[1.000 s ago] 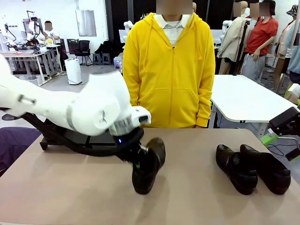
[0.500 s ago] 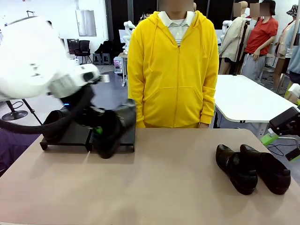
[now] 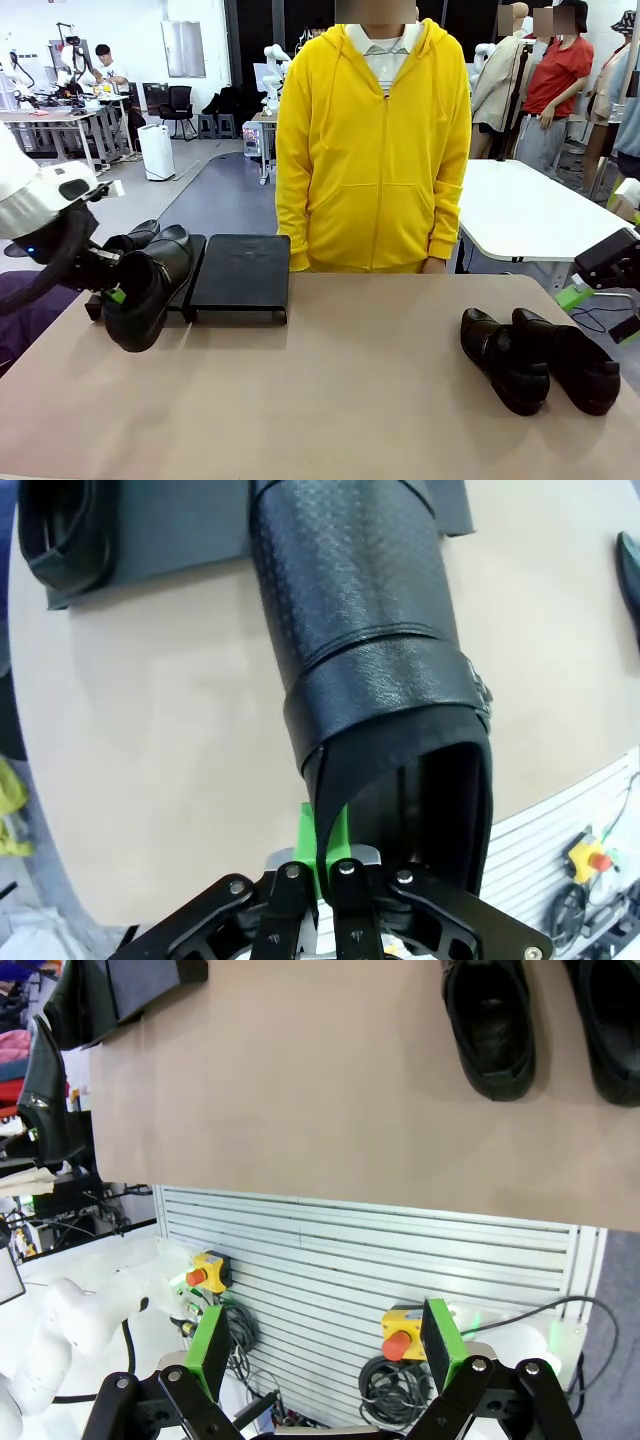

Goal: Organize the shoes by placing them on the stand.
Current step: Place the Shoe from the middle of the table onto the Shoes Stand.

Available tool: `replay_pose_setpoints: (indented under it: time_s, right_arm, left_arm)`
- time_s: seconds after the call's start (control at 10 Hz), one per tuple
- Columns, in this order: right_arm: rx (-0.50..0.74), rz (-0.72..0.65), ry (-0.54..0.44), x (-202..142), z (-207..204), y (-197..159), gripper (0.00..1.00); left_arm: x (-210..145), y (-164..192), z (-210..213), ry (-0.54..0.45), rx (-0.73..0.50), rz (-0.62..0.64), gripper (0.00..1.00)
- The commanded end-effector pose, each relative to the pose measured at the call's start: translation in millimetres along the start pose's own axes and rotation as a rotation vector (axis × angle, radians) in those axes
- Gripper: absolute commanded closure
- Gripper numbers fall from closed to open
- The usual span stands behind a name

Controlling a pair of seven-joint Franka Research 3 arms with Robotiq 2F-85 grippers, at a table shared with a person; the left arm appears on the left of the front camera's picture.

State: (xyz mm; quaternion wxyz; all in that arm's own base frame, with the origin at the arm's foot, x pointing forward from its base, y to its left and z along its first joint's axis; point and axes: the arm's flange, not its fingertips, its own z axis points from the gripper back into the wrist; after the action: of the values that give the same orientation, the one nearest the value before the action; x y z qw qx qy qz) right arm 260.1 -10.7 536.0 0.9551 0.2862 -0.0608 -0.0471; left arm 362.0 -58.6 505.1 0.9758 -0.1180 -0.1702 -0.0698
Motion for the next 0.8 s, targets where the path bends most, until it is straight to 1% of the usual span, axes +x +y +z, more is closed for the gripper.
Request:
replay_pose_setpoints:
  time_s: [0.0,0.4,0.5,0.6,0.7]
  right_arm:
    - [0.030,0.026,0.004,3,2,3,0.00]
    - [0.030,0.026,0.004,3,2,3,0.00]
    - [0.030,0.026,0.004,3,2,3,0.00]
    - [0.030,0.026,0.004,3,2,3,0.00]
    - [0.030,0.026,0.004,3,2,3,0.00]
  left_arm:
    - [8,-22,-2,0.008,0.001,-0.047,1.00]
    - [8,-22,-2,0.008,0.001,-0.047,1.00]
    - [2,-23,-9,0.023,0.002,-0.055,1.00]
    - [24,-20,-15,0.064,0.011,-0.038,1.00]
    - [52,-14,-22,0.084,0.047,0.014,1.00]
